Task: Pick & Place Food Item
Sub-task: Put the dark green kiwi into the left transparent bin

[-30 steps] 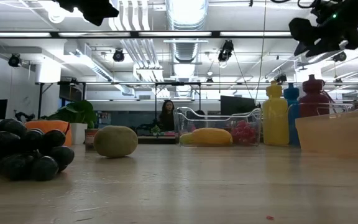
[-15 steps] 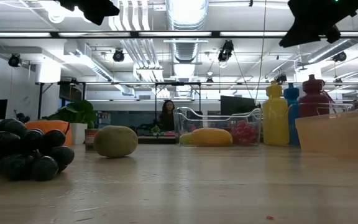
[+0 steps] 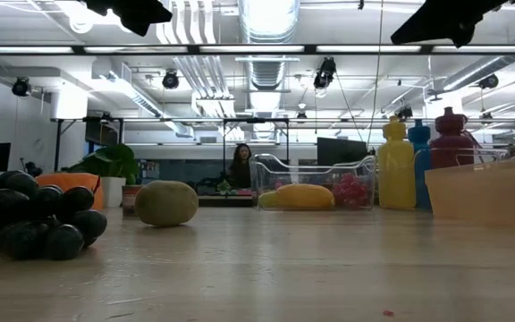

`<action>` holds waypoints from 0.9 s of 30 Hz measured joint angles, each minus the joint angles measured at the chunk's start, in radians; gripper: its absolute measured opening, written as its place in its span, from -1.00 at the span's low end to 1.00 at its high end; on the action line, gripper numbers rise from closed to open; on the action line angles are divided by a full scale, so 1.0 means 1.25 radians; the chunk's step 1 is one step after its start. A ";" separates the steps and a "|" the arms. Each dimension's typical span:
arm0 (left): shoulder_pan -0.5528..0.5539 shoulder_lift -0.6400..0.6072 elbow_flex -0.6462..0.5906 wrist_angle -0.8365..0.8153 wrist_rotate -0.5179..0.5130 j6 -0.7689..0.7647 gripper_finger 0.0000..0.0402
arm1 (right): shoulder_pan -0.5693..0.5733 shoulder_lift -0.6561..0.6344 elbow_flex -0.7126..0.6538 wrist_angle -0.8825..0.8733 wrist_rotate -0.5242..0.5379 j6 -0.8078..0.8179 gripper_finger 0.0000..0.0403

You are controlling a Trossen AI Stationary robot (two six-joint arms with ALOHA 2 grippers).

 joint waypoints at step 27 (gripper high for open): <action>-0.015 0.039 -0.001 -0.015 0.019 0.151 -0.38 | 0.084 0.022 0.000 0.069 -0.166 -0.095 -0.96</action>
